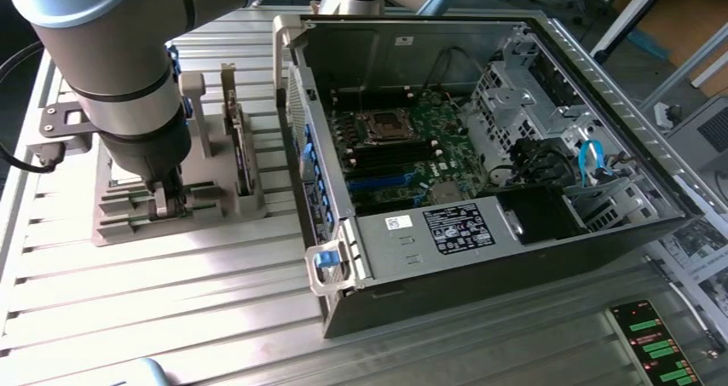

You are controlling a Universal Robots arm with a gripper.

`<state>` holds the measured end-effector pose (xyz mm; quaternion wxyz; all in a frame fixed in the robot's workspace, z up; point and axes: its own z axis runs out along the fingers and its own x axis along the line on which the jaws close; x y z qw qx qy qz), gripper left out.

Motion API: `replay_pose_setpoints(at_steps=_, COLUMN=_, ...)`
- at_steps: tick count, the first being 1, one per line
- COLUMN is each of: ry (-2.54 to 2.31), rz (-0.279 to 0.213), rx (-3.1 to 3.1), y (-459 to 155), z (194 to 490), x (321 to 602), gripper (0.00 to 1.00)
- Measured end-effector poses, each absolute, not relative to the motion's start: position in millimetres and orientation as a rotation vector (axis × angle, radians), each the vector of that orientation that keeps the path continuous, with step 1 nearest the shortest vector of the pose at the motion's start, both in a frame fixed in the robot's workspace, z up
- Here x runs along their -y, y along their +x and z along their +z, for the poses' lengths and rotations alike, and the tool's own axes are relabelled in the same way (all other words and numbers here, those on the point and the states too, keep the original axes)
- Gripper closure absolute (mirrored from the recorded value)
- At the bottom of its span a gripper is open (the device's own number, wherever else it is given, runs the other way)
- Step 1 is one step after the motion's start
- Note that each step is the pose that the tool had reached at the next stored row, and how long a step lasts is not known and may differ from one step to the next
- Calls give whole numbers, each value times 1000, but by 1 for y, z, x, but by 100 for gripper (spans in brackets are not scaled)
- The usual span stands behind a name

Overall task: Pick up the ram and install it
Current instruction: 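Pick up the ram and move it above insertion slot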

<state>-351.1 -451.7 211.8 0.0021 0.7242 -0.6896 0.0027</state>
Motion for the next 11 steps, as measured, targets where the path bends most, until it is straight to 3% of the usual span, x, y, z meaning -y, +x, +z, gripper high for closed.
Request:
replay_pose_setpoints(at_steps=4, ry=2272, rz=8, rx=2164, y=-351, z=212, x=452, gripper=76)
replay_pose_setpoints(at_steps=5, ry=2272, rz=8, rx=2164, y=-351, z=212, x=452, gripper=84)
replay_pose_setpoints(at_steps=11, ry=2272, rz=8, rx=2164, y=-351, z=211, x=453, gripper=84)
